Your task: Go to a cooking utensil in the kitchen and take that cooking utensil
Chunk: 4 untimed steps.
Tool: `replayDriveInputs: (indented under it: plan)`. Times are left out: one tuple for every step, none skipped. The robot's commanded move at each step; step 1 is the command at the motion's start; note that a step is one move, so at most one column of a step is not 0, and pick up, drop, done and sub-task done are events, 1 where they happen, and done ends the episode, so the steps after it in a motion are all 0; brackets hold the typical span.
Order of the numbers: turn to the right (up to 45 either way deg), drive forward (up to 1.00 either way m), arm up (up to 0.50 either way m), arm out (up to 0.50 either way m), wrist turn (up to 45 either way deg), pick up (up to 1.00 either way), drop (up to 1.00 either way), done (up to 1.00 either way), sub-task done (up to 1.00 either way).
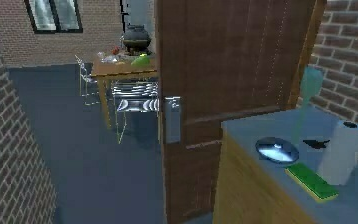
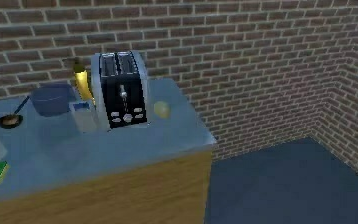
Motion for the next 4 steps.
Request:
replayDriveInputs:
  plan:
    - [-45.0,0.00,0.00,0.00,0.0,0.00,0.00,0.00,0.00]
    - [-9.0,0.00,0.00,0.00,0.0,0.00,0.00,0.00,0.00]
    - [0.0,0.00,0.50,0.00,0.0,0.00,0.00,0.00,0.00]
    - [0.0,0.00,0.38,0.00,0.0,0.00,0.00,0.00,0.00]
